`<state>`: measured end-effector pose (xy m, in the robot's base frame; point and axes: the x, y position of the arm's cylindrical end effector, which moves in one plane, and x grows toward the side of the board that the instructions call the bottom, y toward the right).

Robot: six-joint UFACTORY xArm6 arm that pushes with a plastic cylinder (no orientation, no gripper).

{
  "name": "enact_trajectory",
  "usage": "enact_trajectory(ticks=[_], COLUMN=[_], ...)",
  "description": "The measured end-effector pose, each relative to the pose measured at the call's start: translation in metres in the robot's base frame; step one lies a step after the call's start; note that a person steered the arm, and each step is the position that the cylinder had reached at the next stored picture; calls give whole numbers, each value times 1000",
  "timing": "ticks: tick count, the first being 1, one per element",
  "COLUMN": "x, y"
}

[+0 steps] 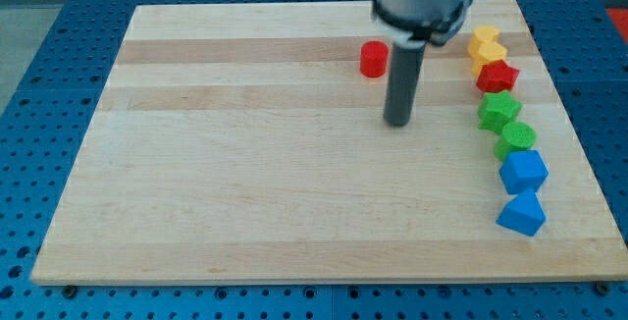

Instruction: Push the yellow heart into the red circle

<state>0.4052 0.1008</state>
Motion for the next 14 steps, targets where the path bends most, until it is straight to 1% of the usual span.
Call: enact_trajectory(ticks=[1, 2, 3, 4, 5, 6, 7, 8, 9, 10, 12, 14], x=[-22, -61, -152, -176, -186, -170, -160, -154, -116, -114, -114, -109], y=[17, 18, 20, 75, 138, 173, 188, 188, 186, 184, 148, 94])
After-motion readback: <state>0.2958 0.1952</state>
